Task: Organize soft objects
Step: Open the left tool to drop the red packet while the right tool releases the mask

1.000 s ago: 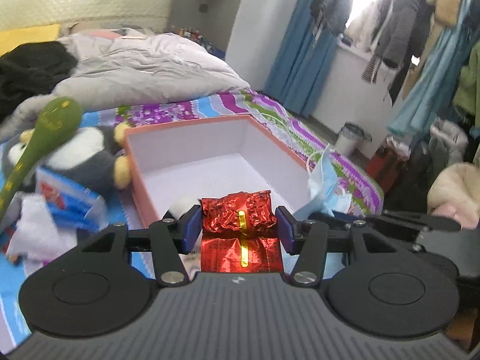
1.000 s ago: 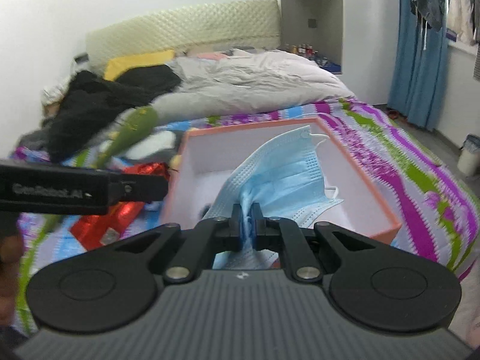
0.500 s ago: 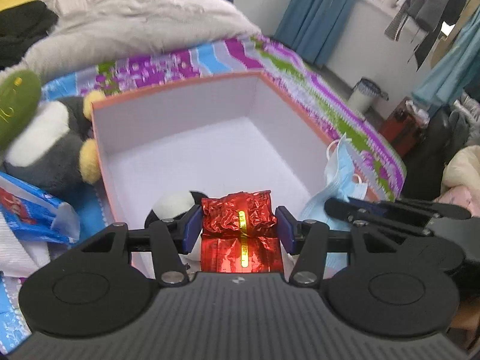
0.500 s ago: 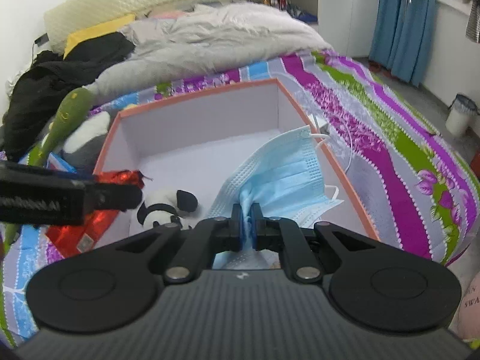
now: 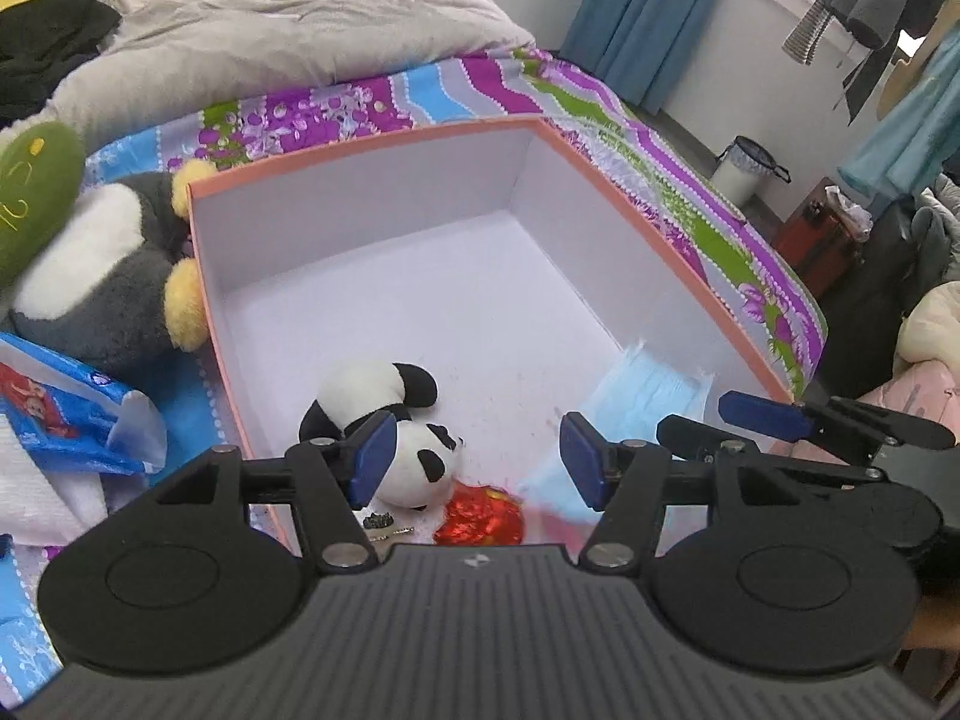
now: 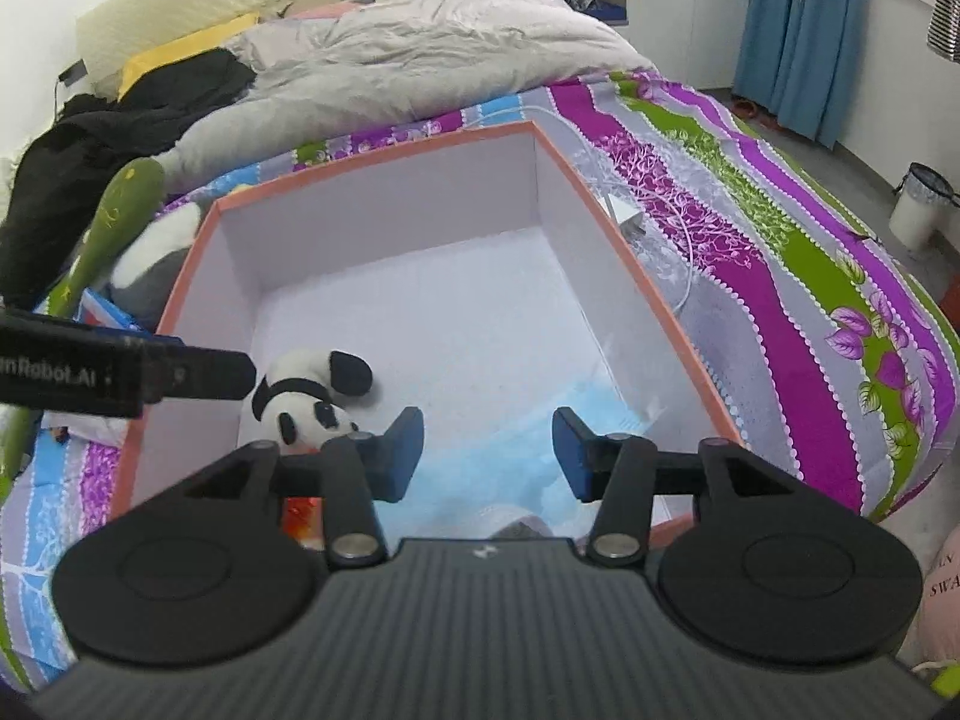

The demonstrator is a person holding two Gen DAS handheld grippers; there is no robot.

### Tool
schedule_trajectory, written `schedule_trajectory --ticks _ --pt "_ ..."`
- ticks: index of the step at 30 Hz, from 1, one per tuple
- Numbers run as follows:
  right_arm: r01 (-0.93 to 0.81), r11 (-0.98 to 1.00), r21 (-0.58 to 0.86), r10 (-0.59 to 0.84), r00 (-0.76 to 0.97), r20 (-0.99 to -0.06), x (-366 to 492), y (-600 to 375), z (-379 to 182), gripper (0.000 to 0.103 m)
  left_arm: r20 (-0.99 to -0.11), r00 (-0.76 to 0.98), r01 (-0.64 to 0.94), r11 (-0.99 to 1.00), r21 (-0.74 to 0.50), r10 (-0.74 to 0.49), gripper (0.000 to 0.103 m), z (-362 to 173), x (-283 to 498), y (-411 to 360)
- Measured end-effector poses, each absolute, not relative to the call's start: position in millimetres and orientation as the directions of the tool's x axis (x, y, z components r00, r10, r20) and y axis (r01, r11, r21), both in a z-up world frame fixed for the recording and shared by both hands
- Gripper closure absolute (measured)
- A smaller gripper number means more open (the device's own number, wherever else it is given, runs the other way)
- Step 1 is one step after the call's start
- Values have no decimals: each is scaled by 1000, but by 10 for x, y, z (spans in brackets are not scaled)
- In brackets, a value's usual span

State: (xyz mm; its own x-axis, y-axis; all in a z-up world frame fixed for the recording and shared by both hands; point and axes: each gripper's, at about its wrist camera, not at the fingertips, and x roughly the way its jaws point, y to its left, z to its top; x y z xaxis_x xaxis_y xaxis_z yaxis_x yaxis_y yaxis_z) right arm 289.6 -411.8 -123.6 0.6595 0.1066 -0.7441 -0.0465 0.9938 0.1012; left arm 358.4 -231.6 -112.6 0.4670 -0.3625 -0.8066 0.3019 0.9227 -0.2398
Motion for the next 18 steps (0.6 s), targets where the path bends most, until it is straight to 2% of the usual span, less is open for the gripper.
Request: schedule_trajectory --ticks 7,18 --pt "-65 990 129 136 713 -688 2620 -4081 -1135 53 -758 549 348 921 -174 -351 37 -943 3245 -2255" --pt "-114 983 141 175 797 -578 2062 -3870 -1011 53 -663 651 354 920 -165 -369 37 -713 2573 -1991"
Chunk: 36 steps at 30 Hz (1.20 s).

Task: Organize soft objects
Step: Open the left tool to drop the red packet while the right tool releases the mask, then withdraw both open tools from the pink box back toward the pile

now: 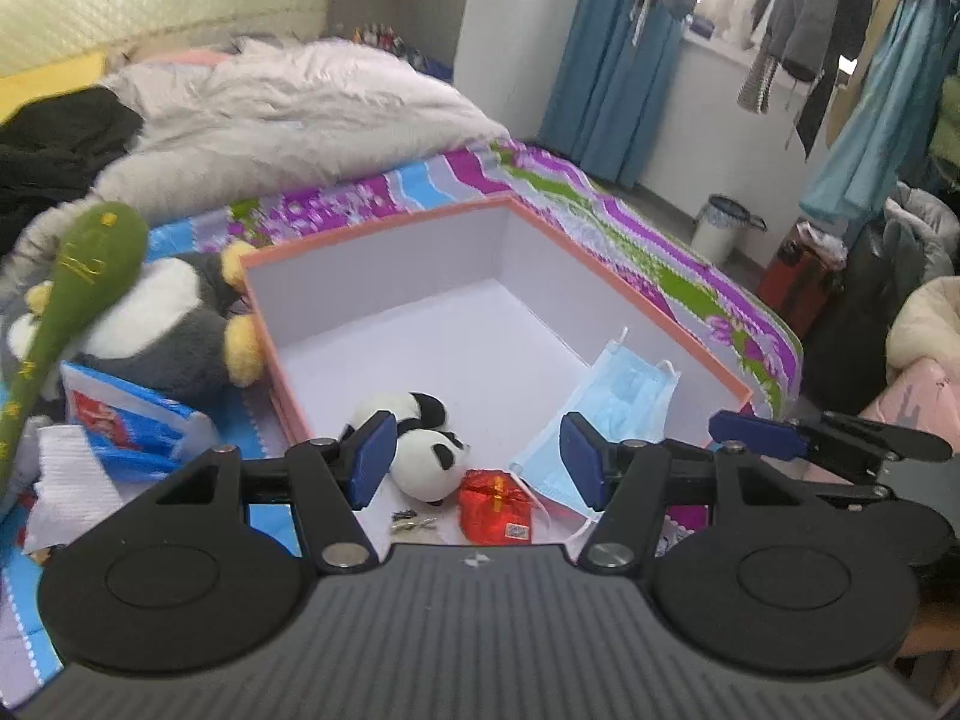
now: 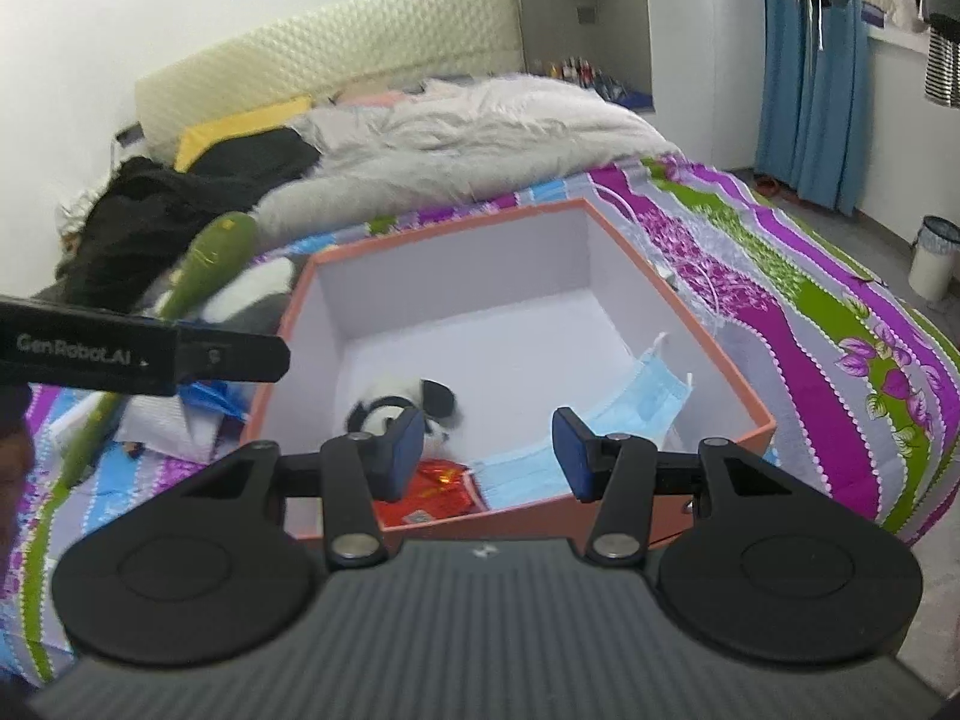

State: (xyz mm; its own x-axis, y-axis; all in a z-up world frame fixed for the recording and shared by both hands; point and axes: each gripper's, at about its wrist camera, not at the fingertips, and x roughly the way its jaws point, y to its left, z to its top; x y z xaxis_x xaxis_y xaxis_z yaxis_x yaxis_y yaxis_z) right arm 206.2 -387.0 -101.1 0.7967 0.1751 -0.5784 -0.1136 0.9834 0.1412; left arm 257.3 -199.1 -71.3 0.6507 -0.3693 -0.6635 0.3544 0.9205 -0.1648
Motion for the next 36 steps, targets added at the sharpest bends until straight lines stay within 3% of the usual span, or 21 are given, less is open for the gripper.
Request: schedule_trajectory --ticks 13,23,36 --pt "-163 973 164 224 836 -501 1503 -3584 -952 53 -574 748 300 941 -155 -333 37 -584 1777 -1493" --pt "-227 957 180 288 812 -507 1213 -3332 -1000 53 -586 746 256 949 -185 -316 37 -706 1361 -1203" --pt "-305 933 193 361 781 -510 1044 -3049 -1060 52 -607 769 100 976 -193 -199 37 -890 932 -799"
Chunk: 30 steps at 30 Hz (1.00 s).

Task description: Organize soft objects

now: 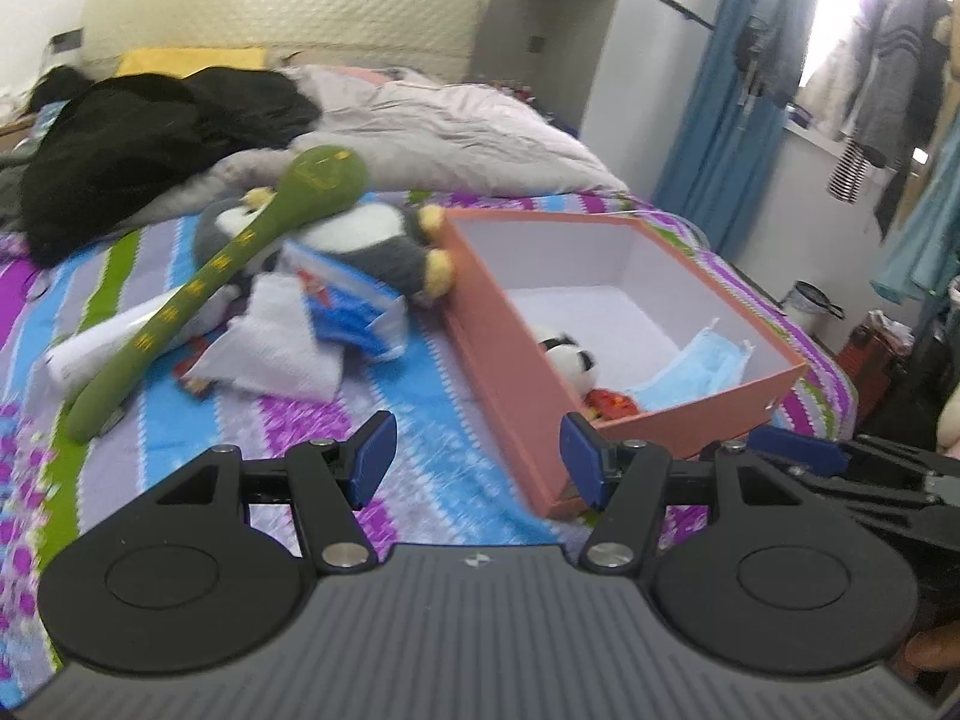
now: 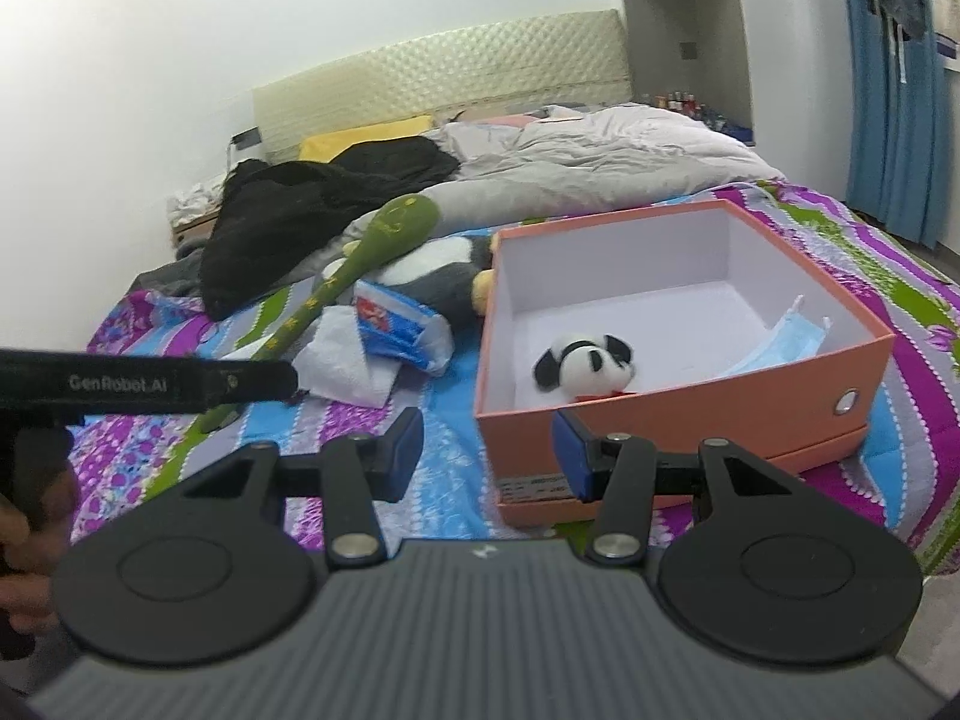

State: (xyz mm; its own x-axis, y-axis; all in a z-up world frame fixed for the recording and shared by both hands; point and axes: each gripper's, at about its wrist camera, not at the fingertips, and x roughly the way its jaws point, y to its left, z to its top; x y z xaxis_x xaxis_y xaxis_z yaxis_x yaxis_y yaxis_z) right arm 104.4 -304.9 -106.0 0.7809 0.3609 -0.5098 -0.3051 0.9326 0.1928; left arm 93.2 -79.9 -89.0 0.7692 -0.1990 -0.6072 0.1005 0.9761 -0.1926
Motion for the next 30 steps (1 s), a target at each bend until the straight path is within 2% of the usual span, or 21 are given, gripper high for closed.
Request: schedule_trajectory --ticks 8,13,19,22,28,30 --pt "-425 886 186 456 721 -522 1146 -2478 -1220 53 -638 762 -60 970 -237 -109 37 -1143 864 -301" --pt "-432 884 176 453 704 -546 1344 -2243 -1392 53 -648 757 -107 961 -257 -88 37 -1320 1080 20" --pt "-425 895 137 423 707 -567 1735 -1984 -1616 53 -654 752 -131 954 -271 -83 37 -1570 1521 315" --pt "-431 896 105 410 713 -568 1987 -1817 -1730 53 -659 744 -121 948 -293 -108 32 -1701 1817 438" --pt "-439 898 18 372 736 -565 2413 -1521 -1924 54 -664 739 -105 954 -280 -114 31 -1865 2404 591" --pt "-440 898 -4 358 737 -573 2558 -1457 -1992 56 -664 738 -85 960 -268 -120 24 -1905 2585 606"
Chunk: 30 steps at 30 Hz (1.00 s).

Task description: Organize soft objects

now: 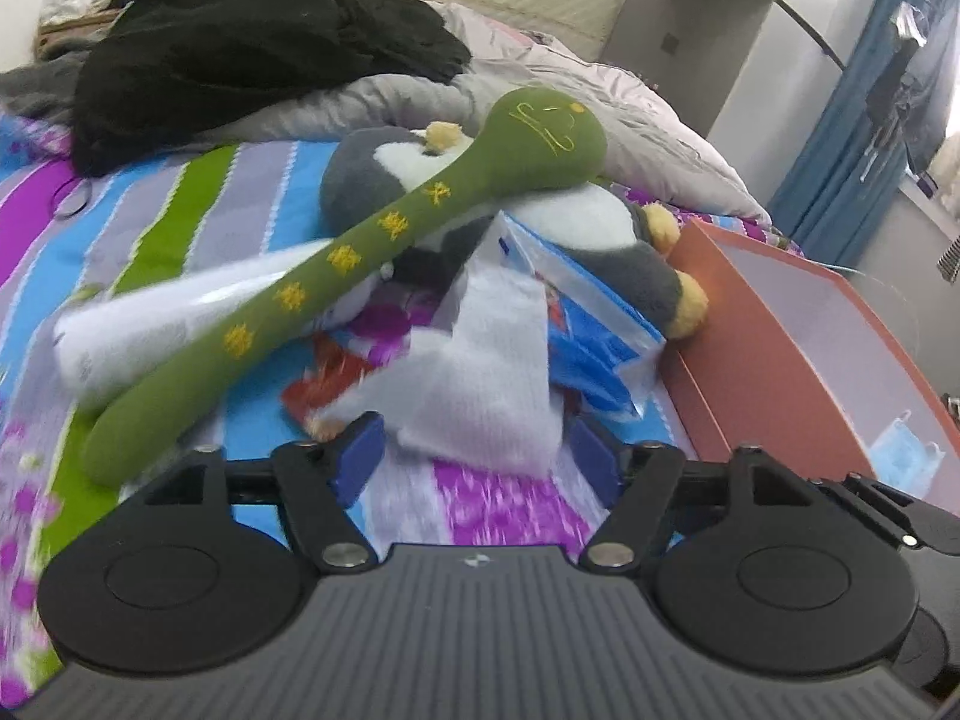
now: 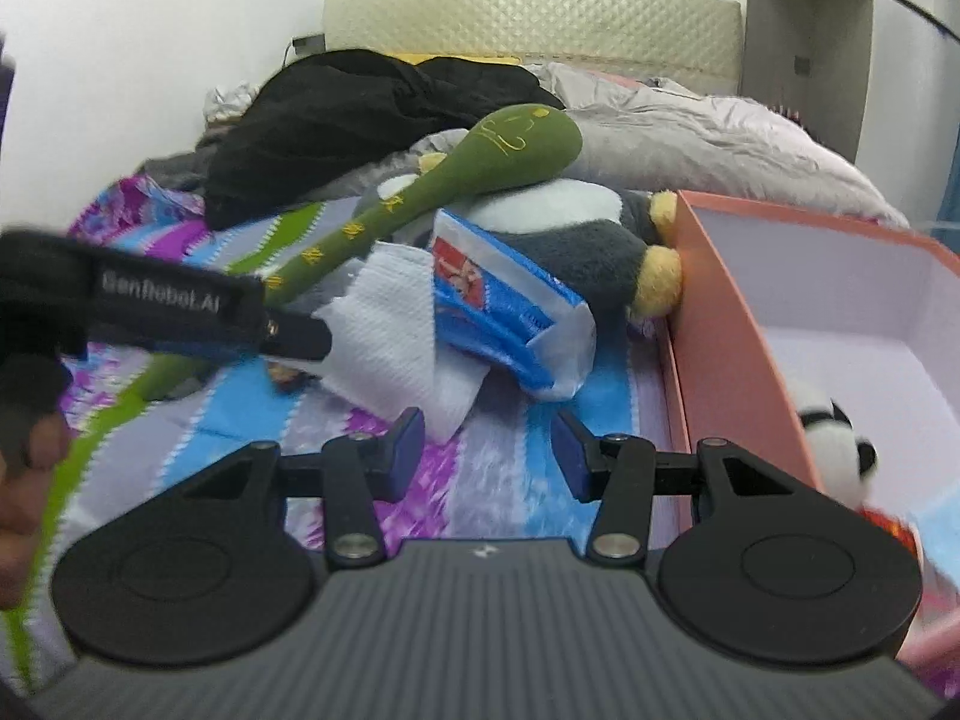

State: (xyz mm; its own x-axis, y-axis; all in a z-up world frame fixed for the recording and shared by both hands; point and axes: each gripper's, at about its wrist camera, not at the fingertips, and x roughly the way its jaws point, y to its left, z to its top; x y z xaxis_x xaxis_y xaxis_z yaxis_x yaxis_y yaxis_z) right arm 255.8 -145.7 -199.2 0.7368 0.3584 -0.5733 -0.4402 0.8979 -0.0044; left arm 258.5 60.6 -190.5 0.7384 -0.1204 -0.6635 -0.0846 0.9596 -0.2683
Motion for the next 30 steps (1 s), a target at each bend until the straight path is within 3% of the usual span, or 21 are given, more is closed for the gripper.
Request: schedule_trajectory --ticks 8,16,17,18,20,21,23,30 --pt "-451 877 -167 287 769 -572 2953 -1202 -2223 57 -682 723 -37 981 -192 -106 23 -2095 3146 619" --pt "-496 818 -293 242 758 -606 3147 -1033 -2485 62 -707 690 -22 972 -235 -155 26 -2343 3405 638" --pt "-497 815 -298 241 759 -605 3156 -1029 -2496 67 -711 686 -22 973 -231 -153 33 -2358 3410 631" --pt "-494 814 -305 235 761 -604 3161 -1027 -2500 80 -715 681 -21 973 -231 -156 38 -2375 3424 627" --pt "-487 816 -311 228 766 -601 3166 -1037 -2491 93 -720 676 -22 972 -236 -159 58 -2385 3418 625" --pt "-487 818 -307 231 767 -599 3156 -1047 -2473 94 -719 677 -22 973 -232 -156 64 -2376 3409 618" --pt "-480 820 -312 230 776 -588 3124 -1049 -2438 97 -715 683 -24 975 -223 -147 90 -2340 3378 611" --pt "-466 834 -297 243 792 -560 2860 -1132 -2175 99 -663 730 -44 956 -290 -167 95 -2048 3013 653"
